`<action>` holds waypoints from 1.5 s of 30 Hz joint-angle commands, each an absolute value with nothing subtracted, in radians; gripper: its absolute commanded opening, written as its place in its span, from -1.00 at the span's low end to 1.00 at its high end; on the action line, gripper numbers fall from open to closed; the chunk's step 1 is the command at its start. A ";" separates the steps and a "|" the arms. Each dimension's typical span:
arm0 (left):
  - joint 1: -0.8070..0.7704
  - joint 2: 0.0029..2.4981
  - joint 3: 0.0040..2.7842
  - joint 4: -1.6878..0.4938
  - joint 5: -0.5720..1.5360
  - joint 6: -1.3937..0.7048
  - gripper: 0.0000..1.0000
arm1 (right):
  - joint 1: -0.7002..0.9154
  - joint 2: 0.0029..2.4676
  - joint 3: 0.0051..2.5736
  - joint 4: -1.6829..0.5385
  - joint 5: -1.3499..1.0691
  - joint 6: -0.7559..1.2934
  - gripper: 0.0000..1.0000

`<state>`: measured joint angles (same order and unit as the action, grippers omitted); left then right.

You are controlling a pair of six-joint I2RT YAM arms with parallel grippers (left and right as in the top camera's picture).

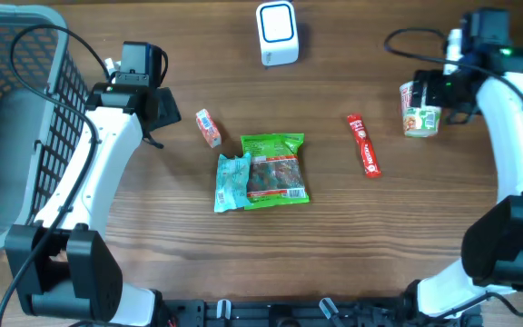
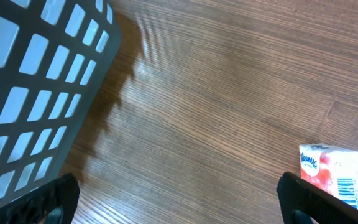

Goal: Scan the item barcode

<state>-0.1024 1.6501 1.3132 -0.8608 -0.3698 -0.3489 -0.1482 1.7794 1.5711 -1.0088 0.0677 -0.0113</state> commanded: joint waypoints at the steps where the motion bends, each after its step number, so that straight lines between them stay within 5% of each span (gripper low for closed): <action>1: -0.099 1.644 1.312 -0.860 -0.383 -0.337 1.00 | -0.172 1.810 1.526 -0.943 -0.045 -0.062 0.99; 18: -0.099 1.645 1.312 -0.860 -0.382 -0.337 1.00 | -0.175 1.972 1.376 -0.621 -0.046 -0.098 0.99; 21: -0.099 1.644 1.312 -0.860 -0.382 -0.337 1.00 | -0.175 1.995 1.370 -0.621 -0.046 -0.105 0.89; 24: -0.099 1.644 1.312 -0.860 -0.382 -0.337 1.00 | -0.175 1.999 1.367 -0.644 -0.041 -0.103 0.57; 30: -0.099 1.644 1.312 -0.860 -0.383 -0.337 1.00 | -0.191 1.966 1.367 -0.746 0.112 -0.073 0.53; 36: -0.099 1.644 1.312 -0.860 -0.382 -0.337 1.00 | -0.242 1.957 1.367 -0.889 0.196 -0.048 0.55; 39: -0.099 1.644 1.312 -0.860 -0.382 -0.337 1.00 | -0.260 1.944 1.370 -0.904 0.196 -0.050 0.93; 45: -0.099 1.644 1.312 -0.860 -0.382 -0.337 1.00 | -0.259 1.830 1.449 -0.933 0.196 -0.054 1.00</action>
